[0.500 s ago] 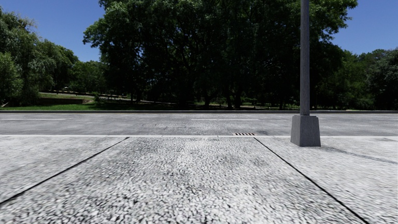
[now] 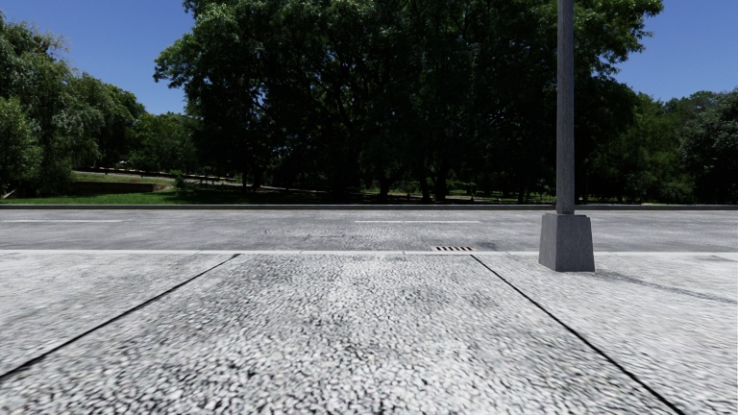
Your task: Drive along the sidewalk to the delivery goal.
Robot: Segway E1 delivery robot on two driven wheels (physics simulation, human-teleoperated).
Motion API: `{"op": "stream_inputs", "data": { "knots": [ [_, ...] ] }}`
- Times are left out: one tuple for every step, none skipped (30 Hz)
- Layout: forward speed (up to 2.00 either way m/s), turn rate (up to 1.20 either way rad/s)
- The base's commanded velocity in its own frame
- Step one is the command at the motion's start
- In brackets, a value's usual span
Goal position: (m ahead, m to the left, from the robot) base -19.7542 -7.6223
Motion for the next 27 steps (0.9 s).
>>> {"op": "stream_inputs", "data": {
  "knots": [
    [0.00, 0.00],
    [0.00, 0.00],
    [0.00, 0.00],
    [0.00, 0.00],
    [0.00, 0.00],
    [0.00, 0.00],
    [0.00, 0.00],
    [0.00, 0.00],
    [0.00, 0.00],
    [0.00, 0.00],
    [0.00, 0.00],
    [0.00, 0.00],
    [0.00, 0.00],
    [0.00, 0.00],
    [0.00, 0.00],
    [0.17, -0.11],
    [0.49, -0.34],
    [0.49, -0.34],
    [0.79, -0.50],
    [0.93, -0.56],
    [1.36, -0.74],
    [1.37, -0.76],
    [1.38, -0.76],
    [1.38, -0.77],
    [1.38, -0.77],
    [1.38, -0.77],
    [1.39, -0.83]
  ]
}}
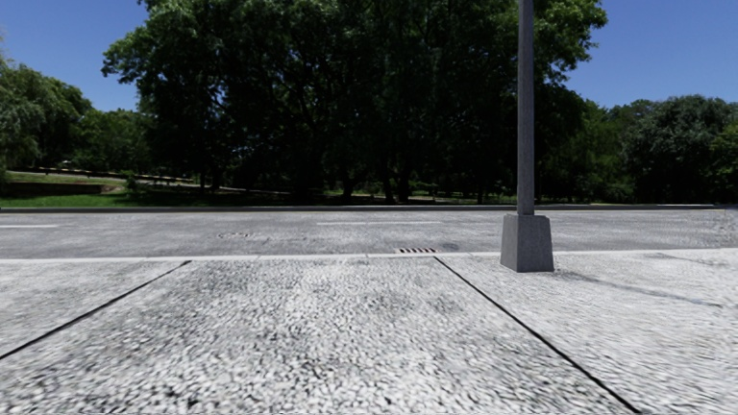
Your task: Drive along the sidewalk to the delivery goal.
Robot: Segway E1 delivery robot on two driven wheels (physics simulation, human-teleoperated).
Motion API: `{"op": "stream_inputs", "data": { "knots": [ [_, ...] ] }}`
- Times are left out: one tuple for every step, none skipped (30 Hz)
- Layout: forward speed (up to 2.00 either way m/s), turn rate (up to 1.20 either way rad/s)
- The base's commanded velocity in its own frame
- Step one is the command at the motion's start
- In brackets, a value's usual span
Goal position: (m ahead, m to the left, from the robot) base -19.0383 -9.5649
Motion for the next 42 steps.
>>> {"op": "stream_inputs", "data": {
  "knots": [
    [1.39, -0.91],
    [1.39, -0.91],
    [1.40, -0.93],
    [1.40, -0.94],
    [1.40, -0.94],
    [1.40, -0.94],
    [1.40, -0.94],
    [1.40, -0.94],
    [1.40, -0.94],
    [1.41, -0.94],
    [1.43, -0.94],
    [1.47, -0.94],
    [1.47, -0.94],
    [1.51, -0.94],
    [1.55, -0.94],
    [1.55, -0.94],
    [1.62, -1.04],
    [1.64, -1.12],
    [1.64, -1.12],
    [1.65, -1.14],
    [1.65, -1.14],
    [1.65, -1.14],
    [1.65, -1.14],
    [1.71, -1.14],
    [1.75, -1.14],
    [1.77, -1.14],
    [1.77, -1.14],
    [1.77, -1.14],
    [1.78, -1.14],
    [1.78, -1.14],
    [1.78, -1.14],
    [1.78, -1.14],
    [1.78, -1.14],
    [1.78, -1.14],
    [1.78, -1.14],
    [1.78, -1.14],
    [1.78, -1.14],
    [1.74, -1.14],
    [1.43, -1.14],
    [1.27, -1.14],
    [1.27, -1.14],
    [1.12, -1.06]
  ]
}}
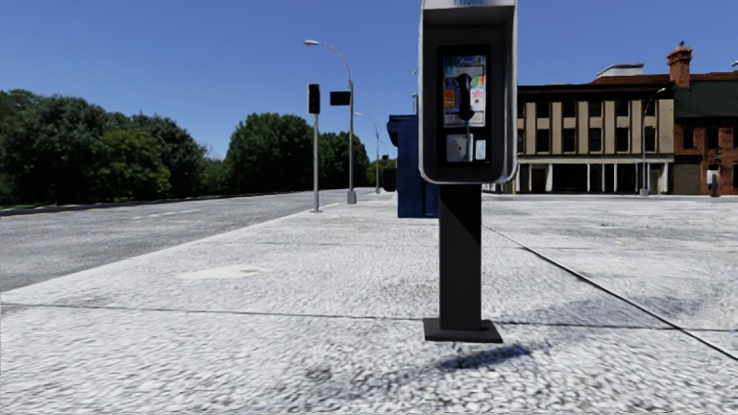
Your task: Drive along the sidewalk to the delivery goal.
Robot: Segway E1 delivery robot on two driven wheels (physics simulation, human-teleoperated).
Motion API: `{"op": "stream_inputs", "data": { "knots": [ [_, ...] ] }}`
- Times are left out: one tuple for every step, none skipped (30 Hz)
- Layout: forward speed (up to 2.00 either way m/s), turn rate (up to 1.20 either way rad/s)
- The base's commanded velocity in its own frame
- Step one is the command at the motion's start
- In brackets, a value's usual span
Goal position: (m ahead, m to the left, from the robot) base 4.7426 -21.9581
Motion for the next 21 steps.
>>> {"op": "stream_inputs", "data": {
  "knots": [
    [1.02, -1.20],
    [1.02, -1.20],
    [1.02, -1.20],
    [1.02, -1.20],
    [1.02, -1.20],
    [1.02, -1.20],
    [1.03, -1.20],
    [1.03, -1.20],
    [1.03, -1.20],
    [1.04, -1.20],
    [1.04, -1.20],
    [1.05, -1.20],
    [1.05, -1.20],
    [1.05, -1.20],
    [1.08, -1.20],
    [1.08, -1.20],
    [1.12, -1.20],
    [1.14, -1.20],
    [1.21, -1.20],
    [1.21, -1.20],
    [1.24, -1.20]
  ]
}}
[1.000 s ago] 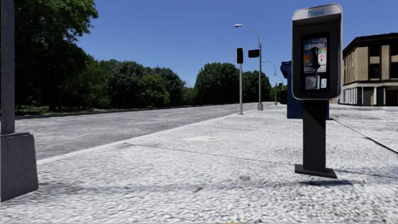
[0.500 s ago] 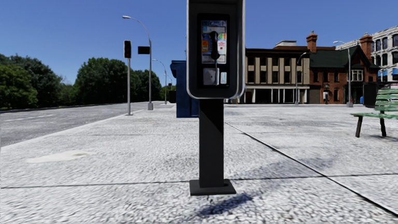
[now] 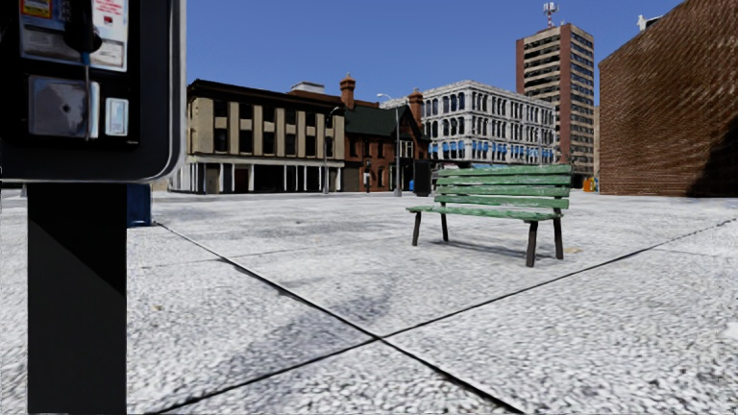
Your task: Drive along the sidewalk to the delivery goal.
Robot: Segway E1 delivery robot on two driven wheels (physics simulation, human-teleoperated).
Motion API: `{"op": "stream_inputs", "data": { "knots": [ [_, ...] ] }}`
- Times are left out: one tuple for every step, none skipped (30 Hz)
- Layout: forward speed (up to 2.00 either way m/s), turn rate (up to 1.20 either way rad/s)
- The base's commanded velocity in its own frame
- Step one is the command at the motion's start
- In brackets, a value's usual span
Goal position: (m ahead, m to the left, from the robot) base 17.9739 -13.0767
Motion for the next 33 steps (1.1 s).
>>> {"op": "stream_inputs", "data": {
  "knots": [
    [1.26, -1.20],
    [1.31, -1.20],
    [1.31, -1.20],
    [1.36, -1.20],
    [1.42, -1.20],
    [1.48, -1.20],
    [1.48, -1.20],
    [1.52, -1.20],
    [1.53, -1.20],
    [1.54, -1.20],
    [1.54, -1.20],
    [1.55, -1.20],
    [1.55, -1.20],
    [1.55, -1.20],
    [1.55, -1.20],
    [1.55, -1.19],
    [1.55, -1.09],
    [1.55, -1.09],
    [1.55, -0.91],
    [1.56, -0.19],
    [1.56, -0.19],
    [1.56, 0.00],
    [1.56, 0.00],
    [1.56, 0.00],
    [1.56, 0.00],
    [1.56, 0.00],
    [1.56, 0.00],
    [1.56, 0.00],
    [1.56, 0.00],
    [1.56, 0.23],
    [1.58, 0.39],
    [1.58, 0.39],
    [2.00, 0.57]
  ]
}}
